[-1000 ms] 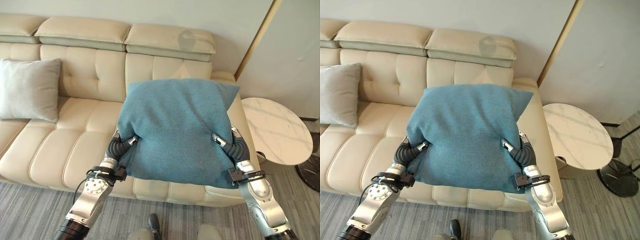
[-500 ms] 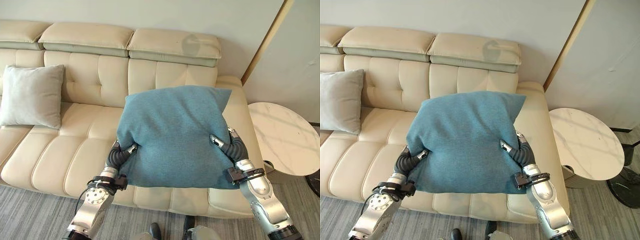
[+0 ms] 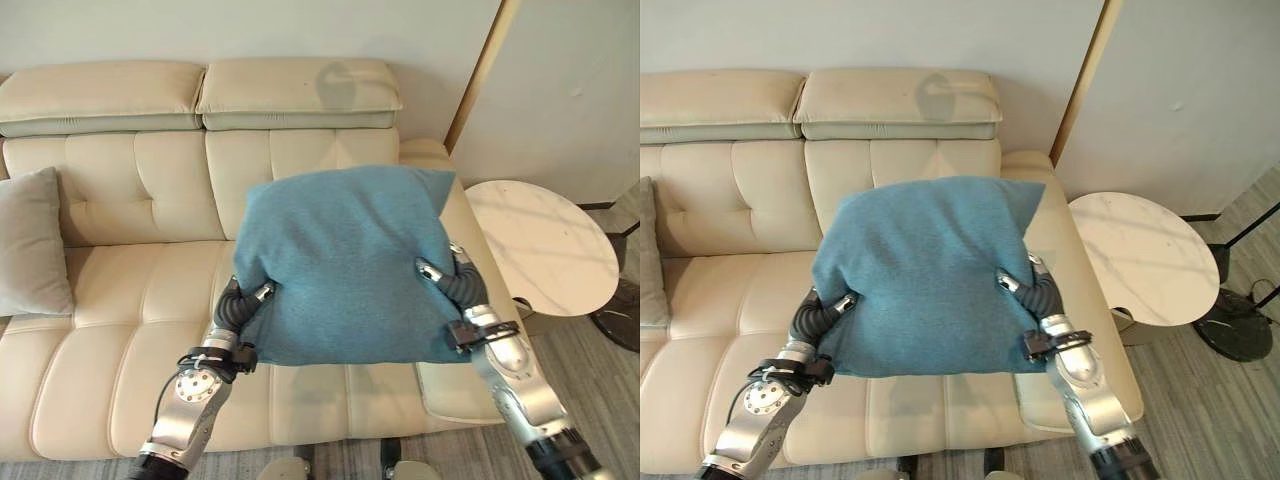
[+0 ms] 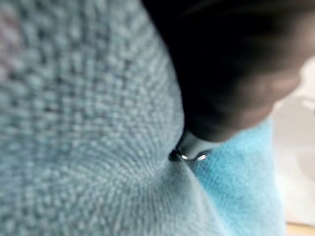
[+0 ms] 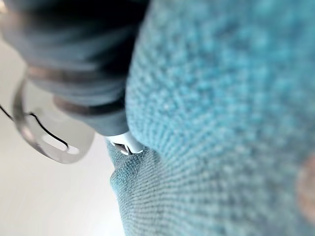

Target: Pick up all the scattered cushions and arrange them neatly on the sofa.

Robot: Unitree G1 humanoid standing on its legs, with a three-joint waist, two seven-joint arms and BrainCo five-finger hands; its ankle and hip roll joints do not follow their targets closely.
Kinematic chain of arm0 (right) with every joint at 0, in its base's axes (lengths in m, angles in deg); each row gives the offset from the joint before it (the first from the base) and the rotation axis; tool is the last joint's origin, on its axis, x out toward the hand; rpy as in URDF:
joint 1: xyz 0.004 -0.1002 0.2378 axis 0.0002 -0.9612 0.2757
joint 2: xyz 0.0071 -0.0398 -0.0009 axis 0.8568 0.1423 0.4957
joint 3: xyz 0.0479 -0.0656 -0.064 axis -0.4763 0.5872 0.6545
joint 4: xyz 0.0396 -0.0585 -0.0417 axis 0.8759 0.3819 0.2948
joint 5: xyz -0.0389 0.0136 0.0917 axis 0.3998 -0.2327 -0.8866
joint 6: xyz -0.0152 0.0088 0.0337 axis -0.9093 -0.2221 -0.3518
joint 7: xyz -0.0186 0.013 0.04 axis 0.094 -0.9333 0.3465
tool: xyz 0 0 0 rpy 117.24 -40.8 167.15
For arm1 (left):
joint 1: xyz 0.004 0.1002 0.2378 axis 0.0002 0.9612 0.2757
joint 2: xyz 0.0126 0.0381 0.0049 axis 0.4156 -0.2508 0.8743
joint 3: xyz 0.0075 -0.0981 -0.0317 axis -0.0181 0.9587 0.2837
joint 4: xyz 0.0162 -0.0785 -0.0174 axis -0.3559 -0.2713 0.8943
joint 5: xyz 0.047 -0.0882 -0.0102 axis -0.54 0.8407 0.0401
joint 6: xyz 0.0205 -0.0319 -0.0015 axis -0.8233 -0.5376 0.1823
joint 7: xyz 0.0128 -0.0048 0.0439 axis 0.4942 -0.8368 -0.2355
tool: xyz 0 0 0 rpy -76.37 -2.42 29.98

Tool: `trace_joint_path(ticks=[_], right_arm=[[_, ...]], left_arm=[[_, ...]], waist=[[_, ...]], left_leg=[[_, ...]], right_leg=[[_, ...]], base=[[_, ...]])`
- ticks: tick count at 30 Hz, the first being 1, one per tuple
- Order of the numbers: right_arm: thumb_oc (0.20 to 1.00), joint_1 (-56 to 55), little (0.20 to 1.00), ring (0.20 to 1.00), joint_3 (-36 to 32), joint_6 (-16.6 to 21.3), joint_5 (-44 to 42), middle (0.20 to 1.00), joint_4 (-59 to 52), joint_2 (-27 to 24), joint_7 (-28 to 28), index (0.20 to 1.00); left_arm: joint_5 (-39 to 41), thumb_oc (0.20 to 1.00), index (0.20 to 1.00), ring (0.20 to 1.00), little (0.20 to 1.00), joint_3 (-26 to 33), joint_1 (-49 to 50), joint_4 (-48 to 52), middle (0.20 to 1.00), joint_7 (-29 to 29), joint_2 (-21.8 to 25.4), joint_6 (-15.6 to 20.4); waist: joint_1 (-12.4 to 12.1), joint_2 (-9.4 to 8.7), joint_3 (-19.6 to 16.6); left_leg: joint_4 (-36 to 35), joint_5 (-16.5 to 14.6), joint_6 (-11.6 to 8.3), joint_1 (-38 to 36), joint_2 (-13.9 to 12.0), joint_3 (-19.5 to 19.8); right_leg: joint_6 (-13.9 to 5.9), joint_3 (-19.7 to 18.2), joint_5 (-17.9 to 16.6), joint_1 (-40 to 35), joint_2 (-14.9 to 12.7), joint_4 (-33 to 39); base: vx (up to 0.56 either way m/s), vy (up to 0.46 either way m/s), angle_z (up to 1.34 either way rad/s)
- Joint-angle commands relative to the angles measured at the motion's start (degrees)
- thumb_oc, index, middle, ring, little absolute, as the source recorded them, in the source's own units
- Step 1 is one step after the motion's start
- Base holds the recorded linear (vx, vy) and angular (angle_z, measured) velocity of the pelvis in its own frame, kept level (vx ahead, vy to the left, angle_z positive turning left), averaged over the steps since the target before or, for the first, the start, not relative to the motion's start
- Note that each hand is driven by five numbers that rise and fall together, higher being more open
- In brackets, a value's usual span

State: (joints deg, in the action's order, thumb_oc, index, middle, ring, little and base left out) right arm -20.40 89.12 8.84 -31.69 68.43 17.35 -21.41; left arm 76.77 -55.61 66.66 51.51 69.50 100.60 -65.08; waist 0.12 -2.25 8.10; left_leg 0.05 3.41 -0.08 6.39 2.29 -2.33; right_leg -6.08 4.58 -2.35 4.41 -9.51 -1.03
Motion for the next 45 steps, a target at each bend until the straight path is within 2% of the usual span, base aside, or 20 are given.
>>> trace_joint_path(ticks=[1,3,4,5,7,8,12,16,17,18,23,29,32,34,36,37,39,41,43,45], right_arm=[[0.200,11.6,0.200,0.200,5.3,5.6,4.9,0.200,-4.2,4.1,1.6,0.200],[0.200,19.3,0.200,0.200,6.0,6.3,7.3,0.200,-0.7,6.5,6.1,0.200],[0.200,32.2,0.200,0.200,7.6,6.4,11.7,0.200,5.2,8.5,12.3,0.200],[0.200,32.4,0.200,0.200,7.5,6.4,11.7,0.200,5.3,8.5,12.3,0.200],[0.200,46.2,0.200,0.200,7.3,6.1,15.4,0.200,12.8,8.8,18.2,0.200],[0.200,46.5,0.200,0.200,7.2,6.2,15.3,0.200,12.9,8.8,18.2,0.200],[0.200,62.8,0.200,0.200,6.6,5.4,16.4,0.200,22.3,7.3,23.9,0.200],[0.200,73.1,0.200,0.200,8.5,5.1,13.6,0.200,32.4,4.4,26.1,0.200],[0.834,77.4,0.834,0.834,11.3,5.3,10.2,0.834,39.3,2.7,25.2,0.834],[1.000,77.7,1.000,1.000,11.3,5.5,10.0,1.000,39.6,2.6,25.1,1.000],[1.000,83.3,1.000,1.000,18.6,3.5,4.1,1.000,51.9,-2.3,20.6,1.000],[1.000,77.2,1.000,1.000,18.6,2.5,-0.1,1.000,53.8,-4.4,17.7,1.000],[1.000,67.7,1.000,1.000,11.7,4.0,-2.6,1.000,48.1,-5.9,18.1,1.000],[1.000,63.1,1.000,1.000,8.9,5.1,-2.6,1.000,42.2,-7.7,17.9,1.000],[1.000,57.5,1.000,1.000,6.1,6.5,-2.4,1.000,35.5,-10.6,16.1,1.000],[1.000,49.9,1.000,1.000,3.0,7.2,-2.3,1.000,27.6,-12.2,13.6,1.000],[1.000,38.0,1.000,1.000,-0.6,7.5,-1.3,1.000,18.2,-13.2,9.6,1.000],[1.000,14.6,1.000,1.000,-6.2,7.3,0.5,1.000,6.4,-14.8,0.3,1.000],[1.000,3.4,1.000,1.000,-8.7,6.5,1.2,1.000,5.3,-14.0,-3.5,1.000],[1.000,0.1,1.000,1.000,-9.2,6.2,1.5,1.000,5.4,-13.5,-4.5,1.000]], left_arm=[[-3.2,0.200,0.200,0.200,0.200,-3.2,-11.4,5.1,0.200,-2.1,-1.6,8.6],[-3.4,0.200,0.200,0.200,0.200,-2.8,-17.4,1.3,0.200,-6.3,-1.5,10.3],[-3.5,0.200,0.200,0.200,0.200,-3.7,-29.2,-5.8,0.200,-12.7,-0.4,12.3],[-3.5,0.200,0.200,0.200,0.200,-3.7,-29.4,-5.9,0.200,-12.7,-0.4,12.4],[-3.9,0.200,0.200,0.200,0.200,-6.2,-44.9,-13.0,0.200,-17.7,1.7,13.9],[-3.8,0.200,0.200,0.200,0.200,-6.3,-45.3,-13.2,0.200,-17.7,1.7,14.0],[-2.2,0.200,0.200,0.200,0.200,-9.9,-63.8,-21.0,0.200,-21.1,3.4,15.0],[-0.8,0.200,0.200,0.200,0.200,-14.3,-77.7,-30.1,0.200,-21.7,3.8,14.3],[1.3,1.000,1.000,1.000,1.000,-17.3,-84.4,-37.4,1.000,-20.9,3.3,13.6],[1.5,1.000,1.000,1.000,1.000,-17.5,-84.9,-37.7,1.000,-20.7,3.3,13.7],[4.3,1.000,1.000,1.000,1.000,-21.3,-92.4,-49.6,1.000,-17.6,4.6,11.6],[5.8,1.000,1.000,1.000,1.000,-19.6,-84.8,-52.6,1.000,-15.0,4.6,10.0],[7.5,1.000,1.000,1.000,1.000,-12.7,-68.7,-45.7,1.000,-14.9,1.7,10.4],[7.5,1.000,1.000,1.000,1.000,-10.1,-62.5,-40.5,1.000,-14.5,2.3,11.0],[4.4,1.000,1.000,1.000,1.000,-8.8,-58.8,-34.1,1.000,-13.9,5.7,11.5],[2.1,1.000,1.000,1.000,1.000,-6.1,-51.8,-25.3,1.000,-12.4,7.8,12.1],[1.9,1.000,1.000,1.000,1.000,-1.6,-41.3,-17.8,1.000,-9.2,8.3,11.9],[0.5,1.000,1.000,1.000,1.000,4.7,-20.6,-12.5,1.000,-1.2,8.0,9.3],[-1.6,1.000,1.000,1.000,1.000,7.1,-10.2,-12.7,1.000,1.9,6.9,8.0],[-1.2,1.000,1.000,1.000,1.000,8.1,-6.9,-12.7,1.000,3.0,6.0,7.4]], waist=[[-2.0,-0.44,0.8],[-2.6,0.29,2.3],[-3.4,1.04,4.1],[-3.4,1.01,4.1],[-4.4,1.72,5.8],[-4.4,1.67,5.7],[-5.5,2.22,7.6],[-6.2,2.21,9.5],[-6.4,2.20,10.5],[-6.4,2.18,10.6],[-6.5,1.75,13.3],[-6.0,0.39,15.3],[-5.4,-0.95,16.8],[-5.2,-1.28,17.3],[-4.7,-1.05,16.9],[-4.4,-0.90,15.9],[-3.8,-1.07,14.2],[-2.1,-2.12,10.7],[-1.2,-2.27,7.8],[-0.8,-2.25,6.8]], left_leg=[[6.1,-8.0,-0.71,5.4,-2.2,-0.9],[6.5,-7.2,-0.54,10.0,-1.8,-1.5],[6.7,-5.9,-0.73,14.3,-1.6,-1.3],[6.6,-5.7,-0.72,14.5,-1.7,-1.3],[6.1,-4.2,-1.39,17.4,-2.0,-0.7],[6.0,-3.9,-1.38,17.7,-2.0,-0.7],[4.4,-1.7,-2.61,21.1,-2.4,0.6],[3.2,-0.3,-3.39,23.9,-2.6,2.0],[2.7,0.6,-3.73,25.6,-2.7,2.6],[2.7,0.7,-3.73,25.7,-2.7,2.7],[2.5,2.0,-4.10,29.4,-2.7,4.3],[2.8,2.7,-4.31,30.8,-3.0,5.0],[3.8,2.1,-4.32,30.2,-3.4,5.0],[4.2,1.9,-4.47,29.2,-3.7,4.7],[3.4,2.4,-4.93,27.7,-4.1,4.2],[3.1,2.2,-4.97,25.5,-4.2,3.8],[2.8,1.8,-4.80,22.5,-4.4,3.4],[2.5,-0.3,-4.11,15.5,-4.3,2.3],[2.2,-1.2,-3.50,12.0,-4.4,1.8],[2.0,-1.4,-3.29,10.8,-4.4,1.6]], right_leg=[[-1.11,-1.5,6.9,2.4,0.3,-4.4],[-1.06,-2.7,5.6,7.8,0.2,-4.8],[-0.92,-3.2,4.6,12.6,0.2,-5.5],[-0.92,-3.2,4.4,12.8,0.2,-5.4],[-1.14,-2.8,3.9,15.7,-0.1,-5.4],[-1.13,-2.8,3.6,16.0,0.0,-5.3],[-1.53,-2.0,3.5,19.7,0.2,-5.4],[-2.07,-1.0,3.2,22.3,0.2,-5.1],[-2.33,-0.5,2.7,24.0,0.2,-5.0],[-2.33,-0.5,2.7,24.1,0.2,-5.0],[-2.57,0.5,2.0,27.1,0.4,-4.8],[-2.31,0.9,2.1,28.0,1.1,-4.8],[-1.60,0.3,3.5,28.3,1.7,-6.7],[-1.31,0.0,3.6,27.7,2.0,-7.1],[-1.28,0.3,3.4,26.4,2.1,-6.6],[-1.18,0.4,3.4,24.2,2.0,-6.1],[-1.07,0.7,3.5,21.2,1.9,-5.7],[-1.23,1.3,4.3,14.1,1.5,-5.2],[-1.59,1.6,4.2,10.5,1.2,-4.2],[-1.70,1.6,4.0,9.2,1.2,-3.6]], base=[[-0.27,0.120,-0.11],[-0.31,0.092,-0.11],[-0.19,0.031,-0.04],[-0.19,0.007,-0.07],[-0.09,-0.014,-0.12],[-0.06,-0.017,0.01],[-0.07,-0.023,0.09],[-0.07,-0.049,0.15],[-0.08,-0.051,0.16],[-0.07,-0.059,0.11],[-0.07,-0.054,0.10],[-0.04,-0.044,0.11],[-0.09,-0.039,0.08],[-0.10,-0.031,-0.13],[-0.06,-0.025,-0.27],[0.00,-0.010,-0.33],[0.10,-0.004,-0.19],[0.22,0.011,-0.12],[0.15,0.034,-0.06],[0.06,0.025,-0.07]])
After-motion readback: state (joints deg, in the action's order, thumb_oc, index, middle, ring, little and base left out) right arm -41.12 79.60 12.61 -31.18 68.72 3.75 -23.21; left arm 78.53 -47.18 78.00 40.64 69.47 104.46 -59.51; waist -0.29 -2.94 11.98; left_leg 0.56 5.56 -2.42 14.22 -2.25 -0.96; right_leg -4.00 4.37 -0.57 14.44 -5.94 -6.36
